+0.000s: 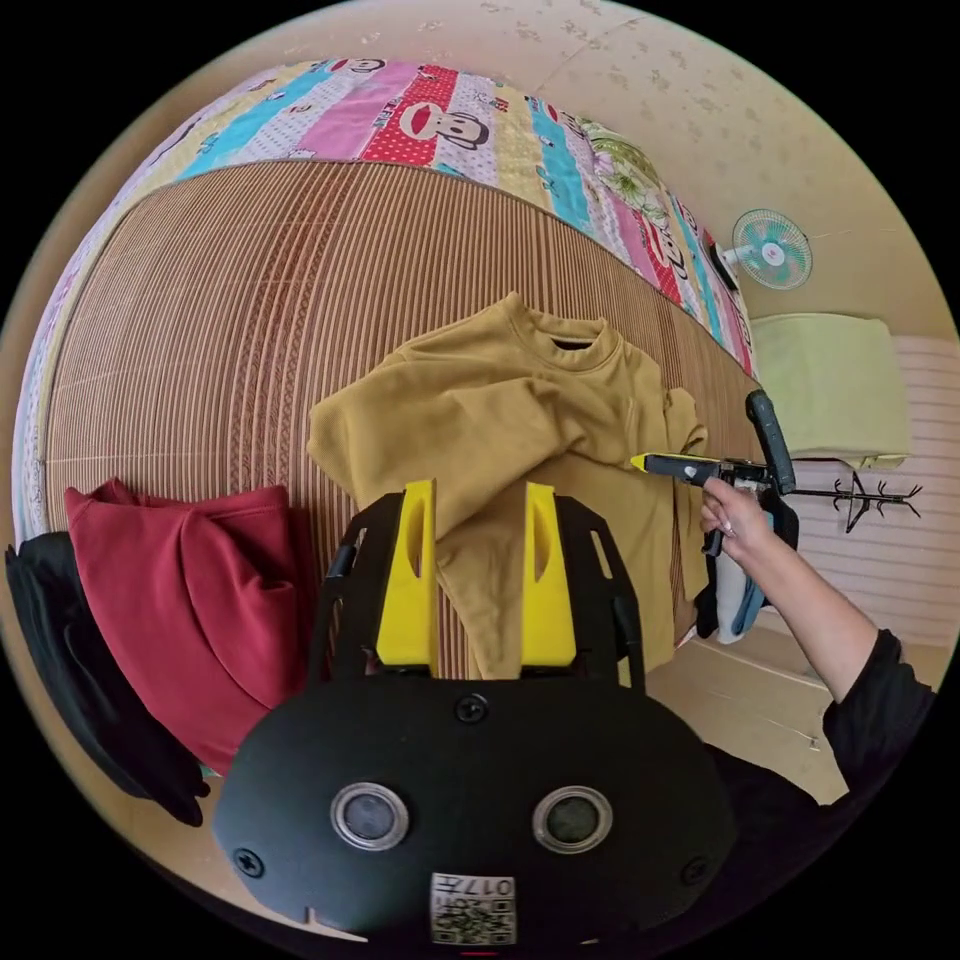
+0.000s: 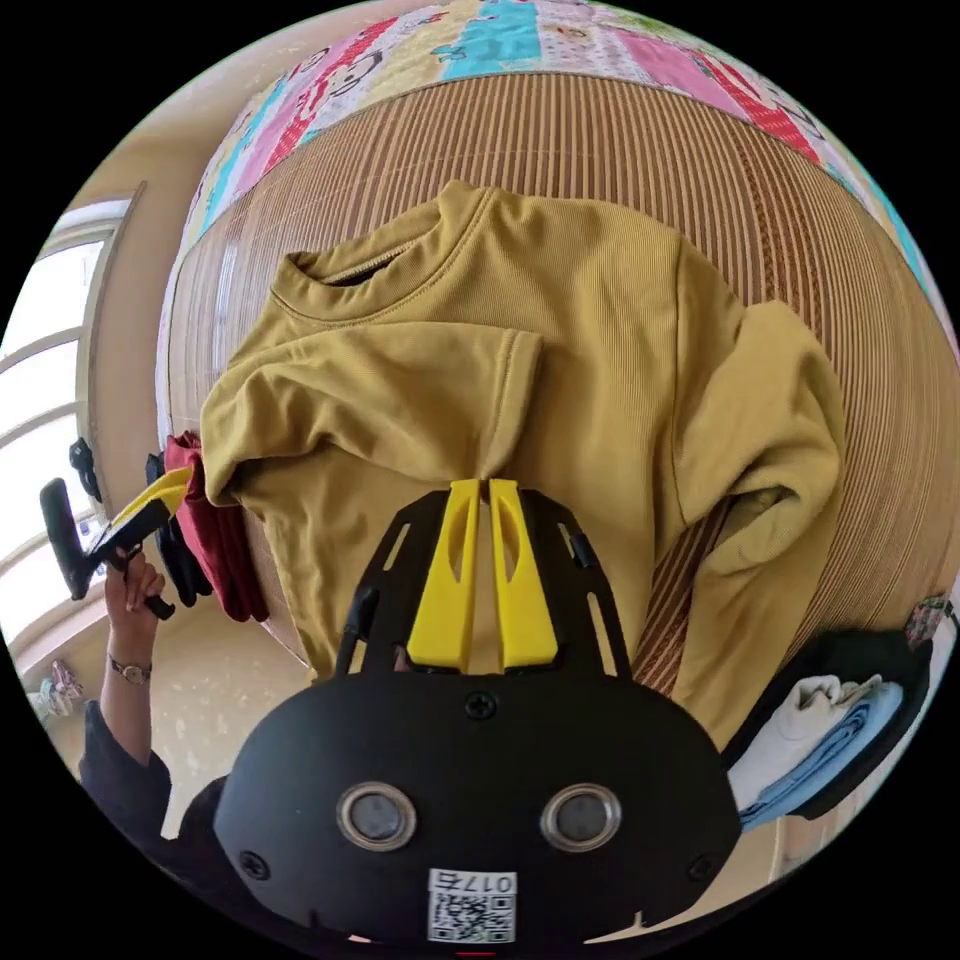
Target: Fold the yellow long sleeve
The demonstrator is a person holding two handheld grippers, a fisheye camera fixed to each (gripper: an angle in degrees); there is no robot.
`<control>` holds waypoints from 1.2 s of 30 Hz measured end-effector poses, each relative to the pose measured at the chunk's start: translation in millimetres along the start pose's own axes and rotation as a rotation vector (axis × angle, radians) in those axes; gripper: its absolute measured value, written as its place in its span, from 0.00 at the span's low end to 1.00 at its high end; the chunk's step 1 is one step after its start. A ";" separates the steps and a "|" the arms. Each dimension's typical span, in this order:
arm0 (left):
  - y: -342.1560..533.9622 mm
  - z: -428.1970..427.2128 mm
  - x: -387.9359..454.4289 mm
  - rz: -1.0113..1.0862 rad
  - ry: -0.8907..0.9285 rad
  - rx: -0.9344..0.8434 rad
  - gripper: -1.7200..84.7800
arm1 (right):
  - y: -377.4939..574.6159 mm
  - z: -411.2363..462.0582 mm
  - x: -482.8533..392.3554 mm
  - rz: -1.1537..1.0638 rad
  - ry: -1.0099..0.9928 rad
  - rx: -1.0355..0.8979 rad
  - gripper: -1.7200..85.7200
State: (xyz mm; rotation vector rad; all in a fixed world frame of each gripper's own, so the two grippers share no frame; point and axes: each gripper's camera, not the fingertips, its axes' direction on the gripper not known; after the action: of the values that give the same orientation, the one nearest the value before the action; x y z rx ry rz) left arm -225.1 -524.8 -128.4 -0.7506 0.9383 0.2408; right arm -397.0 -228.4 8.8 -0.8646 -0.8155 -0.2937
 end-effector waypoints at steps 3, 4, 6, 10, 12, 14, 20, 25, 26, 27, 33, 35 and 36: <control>8.0 37.4 -9.9 0.010 -0.041 -0.040 0.16 | 11.0 -62.1 4.5 -0.054 0.048 0.131 0.05; 12.1 49.5 -13.4 0.018 -0.048 -0.046 0.16 | 13.4 -81.7 12.0 -0.059 0.072 0.168 0.05; 17.5 63.0 -17.6 0.024 -0.037 -0.040 0.16 | 14.4 -102.2 27.3 -0.052 0.124 0.209 0.05; 29.1 94.9 -26.4 0.003 0.002 -0.050 0.15 | 15.1 -107.3 81.9 0.036 0.097 0.160 0.06; 35.8 102.7 -30.1 -0.003 -0.006 -0.045 0.15 | 27.4 -116.2 107.9 0.122 0.088 0.151 0.08; 46.8 98.9 -35.1 -0.011 0.023 -0.005 0.15 | 55.7 -138.9 137.6 0.233 0.012 0.217 0.10; 98.8 96.5 -40.6 -0.044 0.060 0.014 0.15 | 233.4 -125.2 263.8 0.977 -0.689 0.382 0.15; 139.3 112.2 -44.8 -0.077 0.089 -0.045 0.15 | 345.9 -51.4 292.2 1.534 -1.120 0.599 0.15; 146.5 116.7 -45.8 -0.081 0.074 -0.059 0.15 | 348.4 -48.1 292.4 1.554 -1.139 0.625 0.15; 149.5 118.6 -46.5 -0.083 0.068 -0.064 0.15 | 349.7 -45.9 292.2 1.575 -1.167 0.685 0.14; 168.6 124.2 -57.7 -0.101 0.117 -0.095 0.15 | 337.3 -122.6 273.8 1.439 -0.955 0.814 0.05; 172.5 114.6 -61.6 -0.082 0.126 -0.086 0.15 | 317.5 -181.0 255.0 1.265 -0.776 0.842 0.04; 173.7 111.9 -62.8 -0.078 0.130 -0.083 0.15 | 303.2 -223.9 236.2 1.138 -0.645 0.889 0.04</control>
State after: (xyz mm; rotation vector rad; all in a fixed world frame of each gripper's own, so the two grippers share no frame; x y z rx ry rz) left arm -276.2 -315.1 -120.2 -0.8856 1.0240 0.1649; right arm 38.8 -188.8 -70.7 -0.4332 -0.7894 1.3201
